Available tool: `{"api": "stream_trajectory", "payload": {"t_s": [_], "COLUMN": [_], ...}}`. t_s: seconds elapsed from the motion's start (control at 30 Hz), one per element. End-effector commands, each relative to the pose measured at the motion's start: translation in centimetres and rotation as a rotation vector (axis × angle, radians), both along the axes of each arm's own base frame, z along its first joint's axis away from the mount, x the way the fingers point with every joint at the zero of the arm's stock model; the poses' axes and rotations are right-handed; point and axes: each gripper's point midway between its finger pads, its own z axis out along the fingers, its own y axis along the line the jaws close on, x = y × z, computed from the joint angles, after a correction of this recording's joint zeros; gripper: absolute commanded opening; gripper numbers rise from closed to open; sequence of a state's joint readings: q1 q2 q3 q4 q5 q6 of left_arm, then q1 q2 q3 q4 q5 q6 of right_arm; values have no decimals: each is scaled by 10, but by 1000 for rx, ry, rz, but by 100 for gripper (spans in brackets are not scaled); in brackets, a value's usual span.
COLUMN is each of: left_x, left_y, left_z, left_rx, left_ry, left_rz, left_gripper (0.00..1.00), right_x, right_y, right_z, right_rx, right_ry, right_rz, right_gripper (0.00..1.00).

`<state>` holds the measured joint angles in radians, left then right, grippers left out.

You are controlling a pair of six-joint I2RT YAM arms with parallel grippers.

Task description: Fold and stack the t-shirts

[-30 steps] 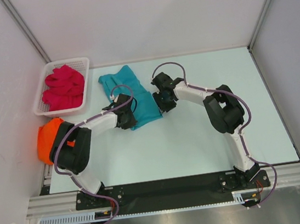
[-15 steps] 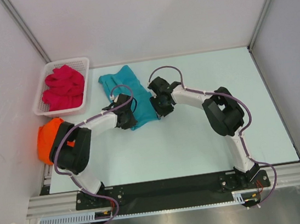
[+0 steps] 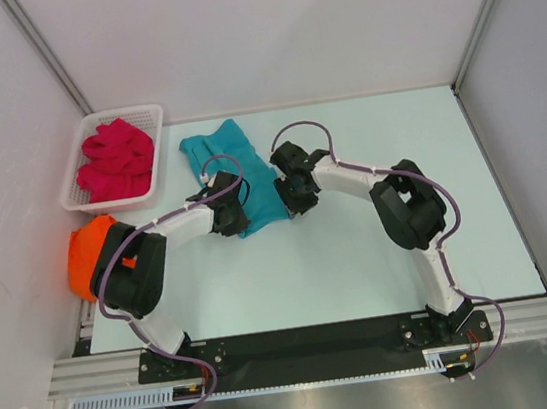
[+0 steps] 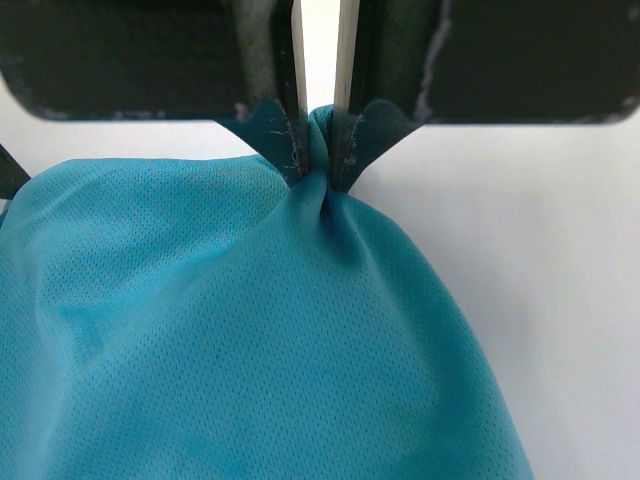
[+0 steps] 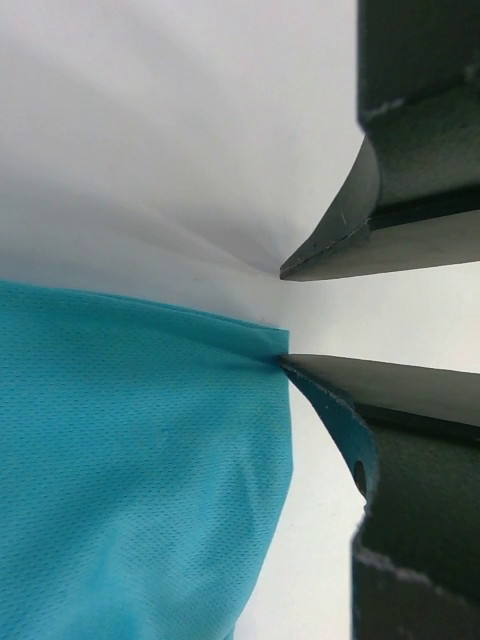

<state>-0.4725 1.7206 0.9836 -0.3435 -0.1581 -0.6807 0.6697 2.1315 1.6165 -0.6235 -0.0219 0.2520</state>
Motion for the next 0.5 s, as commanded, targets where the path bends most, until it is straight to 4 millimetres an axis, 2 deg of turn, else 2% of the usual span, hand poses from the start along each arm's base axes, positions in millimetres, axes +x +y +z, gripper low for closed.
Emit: {"api": "stream_trajectory", "payload": {"t_s": [0.0, 0.2, 0.47], "left_x": [-7, -9, -11], "left_y": [5, 6, 9], "left_z": [-3, -3, -1], "left_rx": [11, 15, 26], "left_ry": [21, 23, 21], "left_rz": [2, -2, -1], "left_gripper": [17, 17, 18], "right_x": [5, 3, 12], "right_y": [5, 14, 18], "right_z": [48, 62, 49], "right_rx": [7, 21, -15], "right_ry": [-103, -124, -117], "right_rz": [10, 21, 31], "right_gripper": [41, 41, 41]}}
